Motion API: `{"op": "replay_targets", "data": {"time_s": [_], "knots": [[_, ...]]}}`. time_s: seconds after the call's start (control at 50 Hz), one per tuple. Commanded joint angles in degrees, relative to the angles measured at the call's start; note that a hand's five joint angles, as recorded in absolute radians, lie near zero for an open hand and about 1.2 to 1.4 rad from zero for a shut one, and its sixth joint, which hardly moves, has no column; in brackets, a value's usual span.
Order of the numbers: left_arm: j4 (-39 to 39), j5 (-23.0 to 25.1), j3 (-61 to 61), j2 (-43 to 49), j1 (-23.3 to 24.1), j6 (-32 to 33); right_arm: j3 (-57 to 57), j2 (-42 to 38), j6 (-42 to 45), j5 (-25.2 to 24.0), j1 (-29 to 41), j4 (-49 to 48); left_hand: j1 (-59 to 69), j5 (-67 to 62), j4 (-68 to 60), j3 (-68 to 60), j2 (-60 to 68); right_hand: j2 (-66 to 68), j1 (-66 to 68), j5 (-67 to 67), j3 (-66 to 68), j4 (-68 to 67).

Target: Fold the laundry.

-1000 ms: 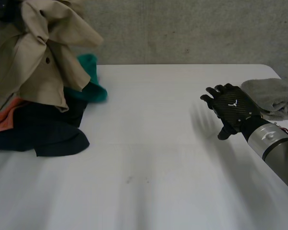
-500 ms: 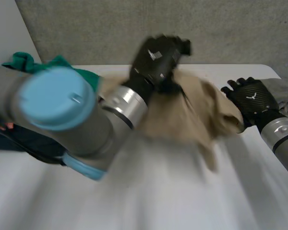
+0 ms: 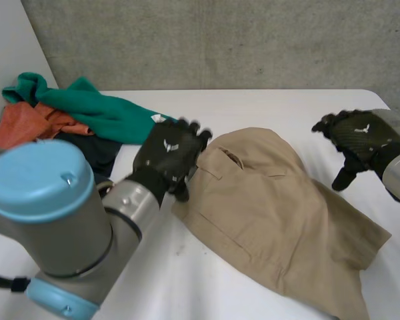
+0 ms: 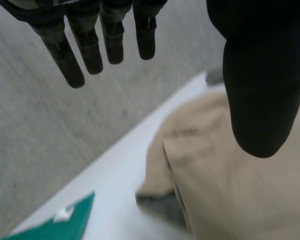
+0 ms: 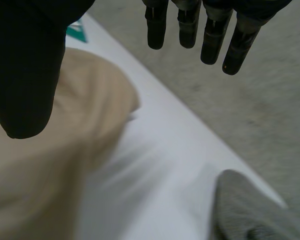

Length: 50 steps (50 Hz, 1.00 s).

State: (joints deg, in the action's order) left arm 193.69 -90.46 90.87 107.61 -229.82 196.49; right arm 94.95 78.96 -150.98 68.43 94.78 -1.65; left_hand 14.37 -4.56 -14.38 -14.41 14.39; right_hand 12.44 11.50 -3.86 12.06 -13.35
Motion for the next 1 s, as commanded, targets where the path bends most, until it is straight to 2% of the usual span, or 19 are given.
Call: {"op": "replay_targets", "data": {"time_s": [0.02,0.16,0.3,0.58,0.66,0.68,0.74,0.8,0.94,1.0], "knots": [[6.4,0.9,4.4,8.1,-0.1,9.7,0.2,-0.2,2.6,-2.9,0.3,8.5,11.0,-10.8,-11.0,-10.9,11.0,-2.4,-1.5,3.9,-2.1,3.3],[10.3,4.1,3.0,14.7,-2.6,15.1,1.4,-0.6,3.3,-3.0,0.2,8.2,13.7,-13.5,-13.7,-13.6,13.7,-2.4,-1.5,3.9,-2.1,3.3],[13.5,4.5,-0.3,18.4,-3.7,15.5,2.4,-0.6,3.4,-2.9,0.1,7.5,19.2,-19.0,-19.2,-19.2,19.2,-2.4,-1.5,3.9,-2.1,3.3],[13.3,4.6,-7.5,25.4,-3.8,15.9,4.0,-0.9,3.4,-2.9,0.2,5.9,22.3,-22.1,-22.2,-22.2,22.2,-2.4,-1.5,3.9,-2.1,3.3],[13.1,4.6,-8.9,26.5,-3.8,15.9,4.0,-1.0,3.5,-2.9,0.1,5.9,32.1,-32.0,-32.1,-32.1,32.1,-2.4,-1.5,3.9,-2.1,3.3],[13.1,4.6,-9.2,26.7,-3.8,15.9,4.0,-1.0,3.5,-2.9,0.1,5.9,39.5,-39.3,-39.5,-39.5,39.5,-2.4,-1.5,3.9,-2.1,3.3],[12.9,4.6,-9.6,26.9,-3.8,15.9,4.1,-1.0,3.5,-2.9,0.1,5.5,49.6,-49.4,-49.6,-49.6,49.6,-2.4,-1.5,3.9,-2.1,3.3],[12.6,4.6,-9.6,27.4,-3.8,15.9,4.1,-1.1,3.5,-2.8,0.1,5.3,65.6,-65.4,-65.6,-65.6,65.6,-2.4,-1.5,3.9,-2.1,3.3],[11.3,3.9,-8.9,26.0,-4.2,18.5,4.1,-1.0,3.5,-2.8,0.1,5.1,65.6,-65.4,-65.6,-65.6,65.6,-2.4,-1.5,3.9,-2.1,3.3],[10.6,4.2,-7.9,22.2,-5.6,19.2,4.0,-1.0,3.5,-2.8,0.1,5.2,65.6,-65.4,-65.6,-65.6,65.6,-2.4,-1.5,3.9,-2.1,3.3]]}}
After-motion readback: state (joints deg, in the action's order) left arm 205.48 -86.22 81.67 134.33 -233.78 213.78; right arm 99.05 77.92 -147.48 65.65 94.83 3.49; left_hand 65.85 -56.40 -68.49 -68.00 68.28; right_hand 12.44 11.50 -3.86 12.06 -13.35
